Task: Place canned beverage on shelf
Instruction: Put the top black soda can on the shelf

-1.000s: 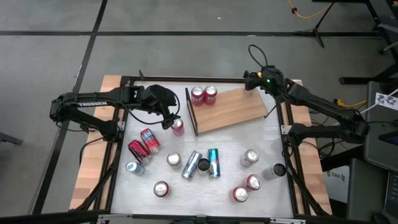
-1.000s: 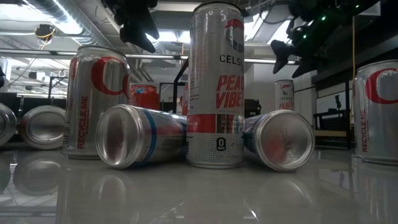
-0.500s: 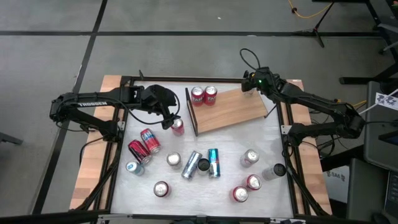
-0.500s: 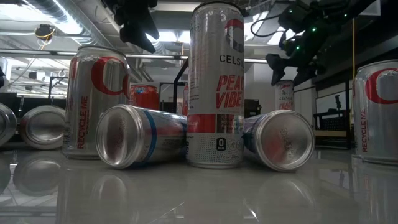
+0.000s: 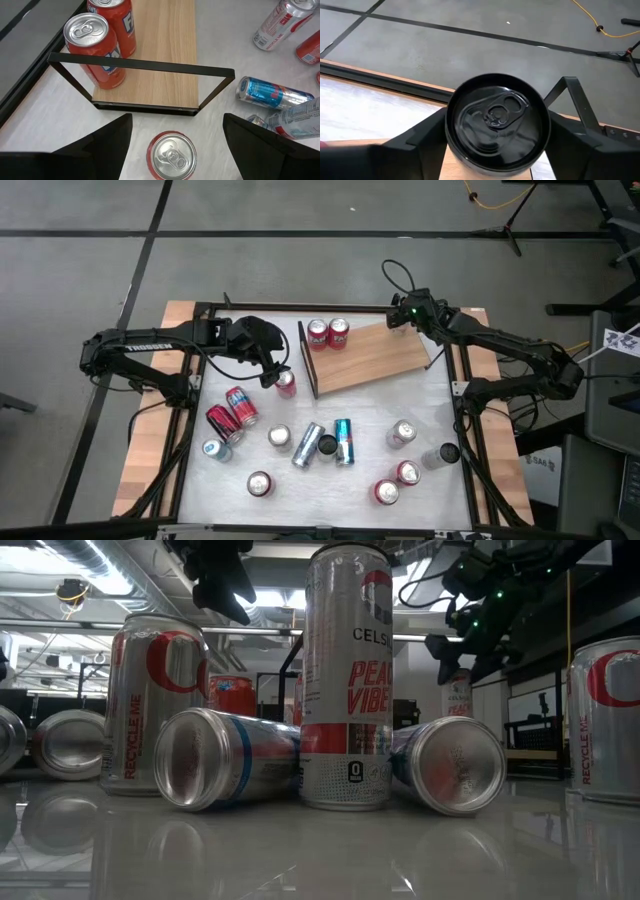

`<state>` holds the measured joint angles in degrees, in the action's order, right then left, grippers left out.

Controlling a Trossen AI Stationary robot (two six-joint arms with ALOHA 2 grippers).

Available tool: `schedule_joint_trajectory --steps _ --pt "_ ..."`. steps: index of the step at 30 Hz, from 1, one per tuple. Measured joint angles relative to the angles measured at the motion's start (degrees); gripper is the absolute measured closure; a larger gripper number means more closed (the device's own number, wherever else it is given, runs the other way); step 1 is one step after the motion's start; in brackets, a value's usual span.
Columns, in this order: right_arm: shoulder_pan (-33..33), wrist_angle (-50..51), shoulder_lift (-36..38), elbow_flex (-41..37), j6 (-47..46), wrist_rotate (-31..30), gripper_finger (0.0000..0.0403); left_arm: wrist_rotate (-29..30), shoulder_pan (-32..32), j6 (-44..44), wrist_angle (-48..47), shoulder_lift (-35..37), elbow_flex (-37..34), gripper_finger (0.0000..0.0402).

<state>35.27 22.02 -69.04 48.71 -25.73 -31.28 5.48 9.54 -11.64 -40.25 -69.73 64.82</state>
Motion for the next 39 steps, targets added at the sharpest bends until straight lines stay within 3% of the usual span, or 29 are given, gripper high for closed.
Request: schedule_joint_trajectory --steps 4,15,27,39 --pt "0.0 0.0 0.0 0.0 0.3 -0.3 0.0159 0.0 0.0 0.0 0.0 0.0 0.0 0.0099" --pt "0.0 -0.1 0.0 0.0 6.9 -0.4 0.0145 0.0 0.0 0.0 0.0 0.0 0.0 0.0099" --pt "5.8 -0.3 0.2 0.1 8.7 8.1 0.0132 0.0 0.0 0.0 0.0 0.0 0.0 0.0099" --pt "5.6 -0.1 0.2 0.1 12.5 8.5 0.0126 0.0 0.0 0.0 0.0 0.0 0.0 0.0099"
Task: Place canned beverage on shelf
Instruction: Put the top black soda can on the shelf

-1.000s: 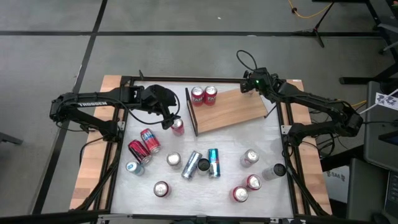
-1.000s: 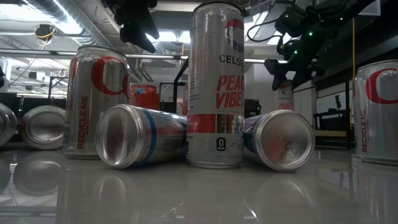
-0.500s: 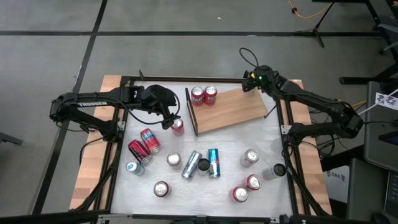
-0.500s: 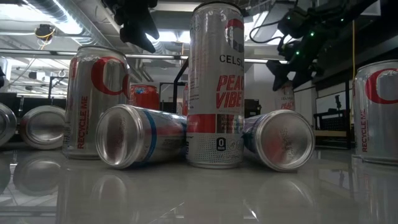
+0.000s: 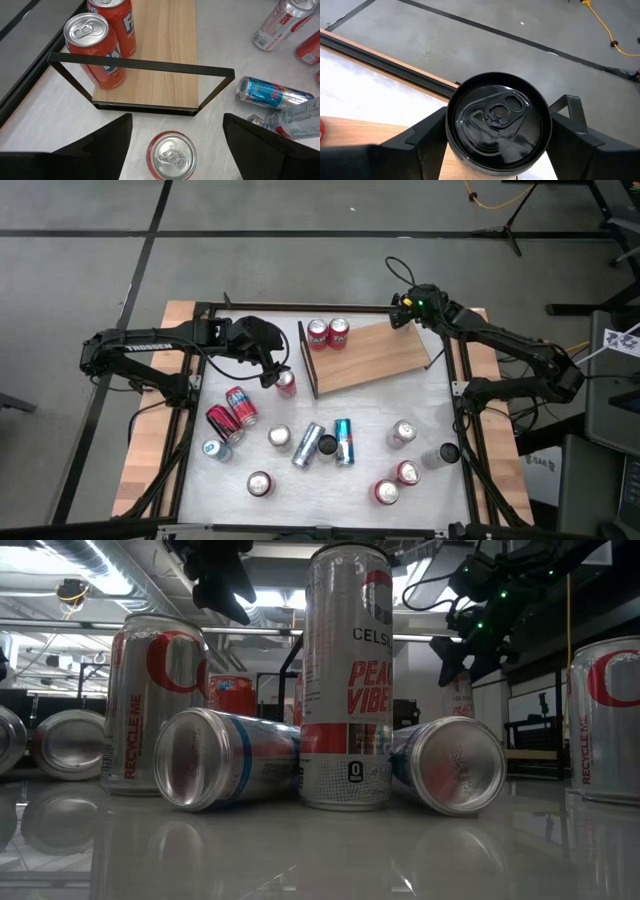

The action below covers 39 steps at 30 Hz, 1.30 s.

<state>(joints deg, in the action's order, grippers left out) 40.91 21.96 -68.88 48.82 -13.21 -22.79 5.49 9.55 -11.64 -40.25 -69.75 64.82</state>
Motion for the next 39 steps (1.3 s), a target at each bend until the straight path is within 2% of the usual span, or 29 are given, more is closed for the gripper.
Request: schedule_joint_trajectory --steps 35,39 --pt "0.0 0.6 -0.1 -0.1 0.2 -0.1 0.0124 0.0 0.0 0.0 0.0 0.0 0.0 0.0099" --pt "0.0 1.2 -0.1 -0.2 1.6 -0.6 0.0103 0.0 0.0 0.0 0.0 0.0 0.0 0.0099"
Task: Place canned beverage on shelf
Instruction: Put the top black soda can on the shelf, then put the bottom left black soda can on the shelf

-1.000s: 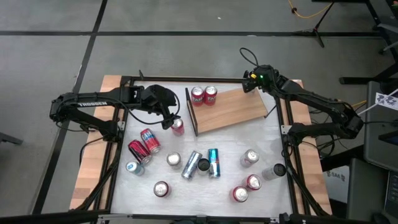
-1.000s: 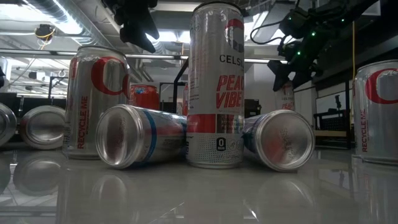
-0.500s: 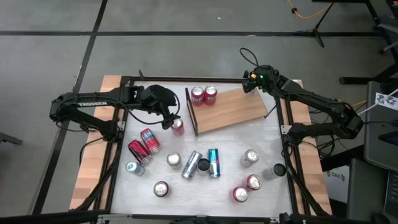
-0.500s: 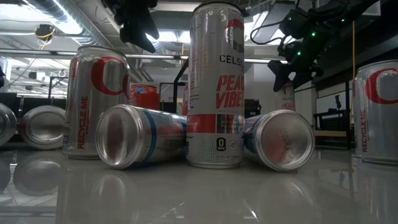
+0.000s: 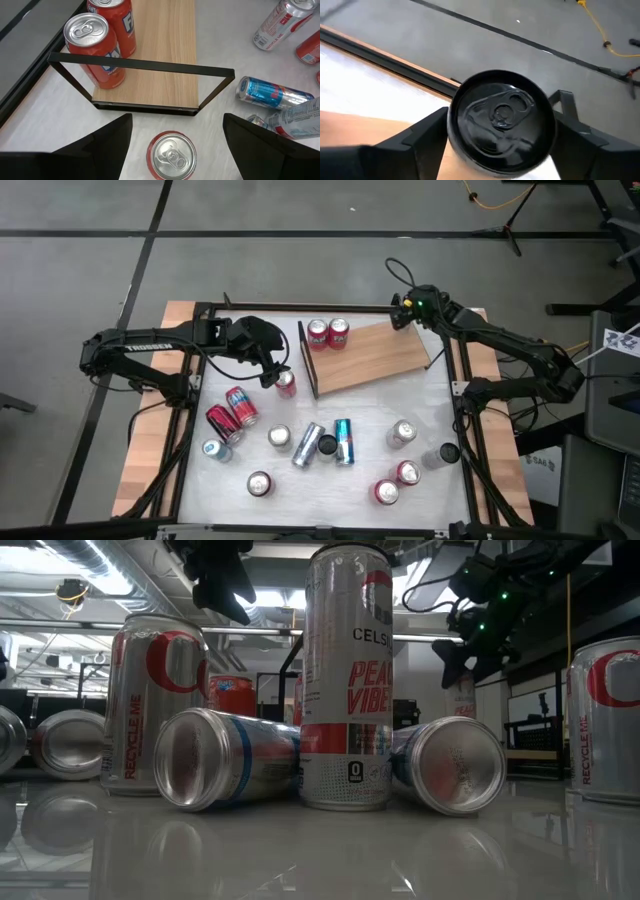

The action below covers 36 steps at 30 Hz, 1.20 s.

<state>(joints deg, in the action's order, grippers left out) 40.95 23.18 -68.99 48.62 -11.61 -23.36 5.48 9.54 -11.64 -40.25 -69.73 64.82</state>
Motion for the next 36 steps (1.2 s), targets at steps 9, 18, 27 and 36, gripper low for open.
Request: schedule_joint_trajectory --steps 9,18,27,36 --pt "0.0 0.3 -0.2 -0.2 -0.2 1.1 0.0013 0.0 0.0 0.0 0.0 0.0 0.0 0.0099" --pt "0.0 -0.1 -0.1 -0.1 -0.4 1.1 0.0012 0.0 0.0 0.0 0.0 0.0 0.0 0.0099" --pt "0.0 -0.2 5.0 0.0 -0.4 0.0 0.0011 0.0 0.0 0.0 0.0 0.0 0.0 0.0099" --pt "0.0 -0.4 13.7 0.0 -0.1 5.7 0.0011 0.0 0.0 0.0 0.0 0.0 0.0 0.0099"
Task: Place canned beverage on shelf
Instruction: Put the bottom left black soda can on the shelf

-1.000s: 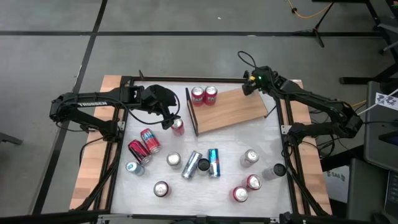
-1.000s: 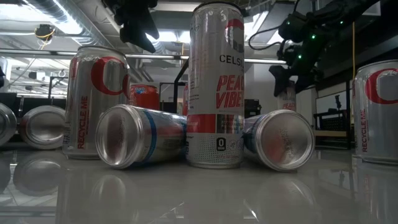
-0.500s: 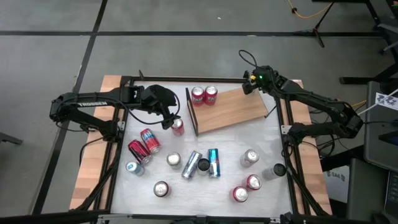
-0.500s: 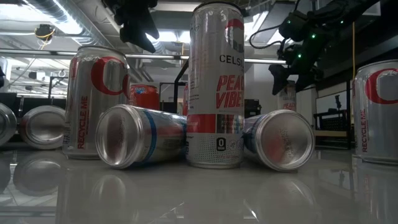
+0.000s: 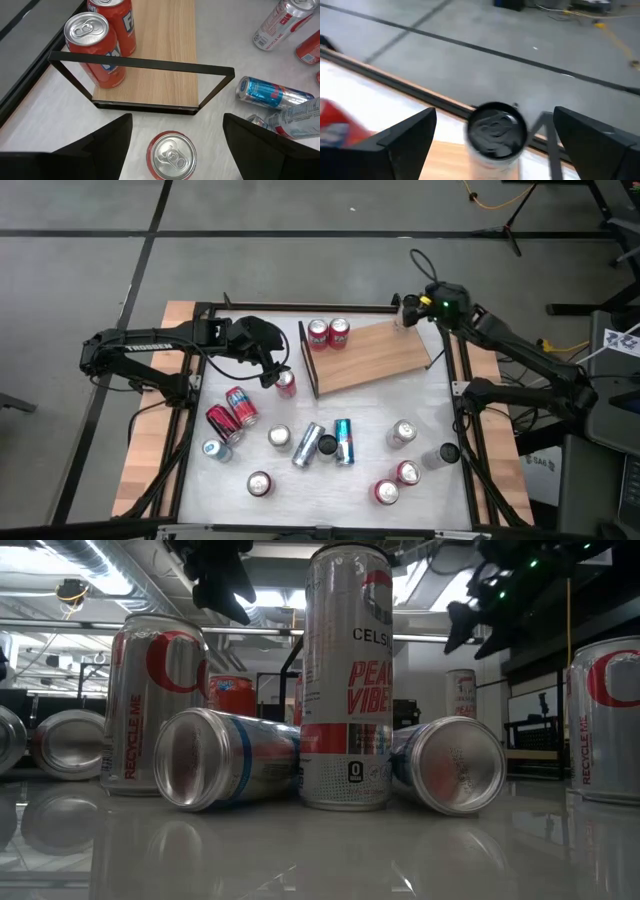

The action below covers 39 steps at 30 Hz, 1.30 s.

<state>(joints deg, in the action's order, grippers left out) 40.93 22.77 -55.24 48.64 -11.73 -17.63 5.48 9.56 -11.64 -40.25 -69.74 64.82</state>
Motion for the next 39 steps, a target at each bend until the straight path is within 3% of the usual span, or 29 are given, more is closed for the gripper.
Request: schedule_joint_trajectory --steps 6,9,15,24,28,35,39 --pt "-1.2 -2.7 3.5 0.0 0.0 17.6 0.0011 0.0 0.0 0.0 0.0 0.0 0.0 0.0099" --pt "-5.6 -5.9 3.5 0.0 -0.2 22.6 0.0011 0.0 0.0 -0.3 0.0 0.0 0.0 0.0099" --pt "-20.6 -9.3 3.5 0.1 0.0 21.1 0.0011 0.0 0.0 -0.4 0.0 0.0 0.0 0.0099" --pt "-45.1 -10.0 0.0 0.1 -3.0 8.1 0.0011 0.0 0.0 -0.3 0.0 0.0 0.0 0.0099" --pt "-52.2 -10.3 -3.8 0.1 -3.1 9.4 0.0011 0.0 0.0 -0.3 0.0 0.0 0.0 0.0099" --pt "-60.4 -18.0 -11.3 0.1 -3.2 21.2 0.0011 0.0 0.0 -0.3 0.0 0.0 0.0 0.0099" --pt "-64.4 -28.1 -15.3 0.1 -4.6 17.7 0.0011 0.0 0.0 -0.3 0.0 0.0 0.0 0.0099"
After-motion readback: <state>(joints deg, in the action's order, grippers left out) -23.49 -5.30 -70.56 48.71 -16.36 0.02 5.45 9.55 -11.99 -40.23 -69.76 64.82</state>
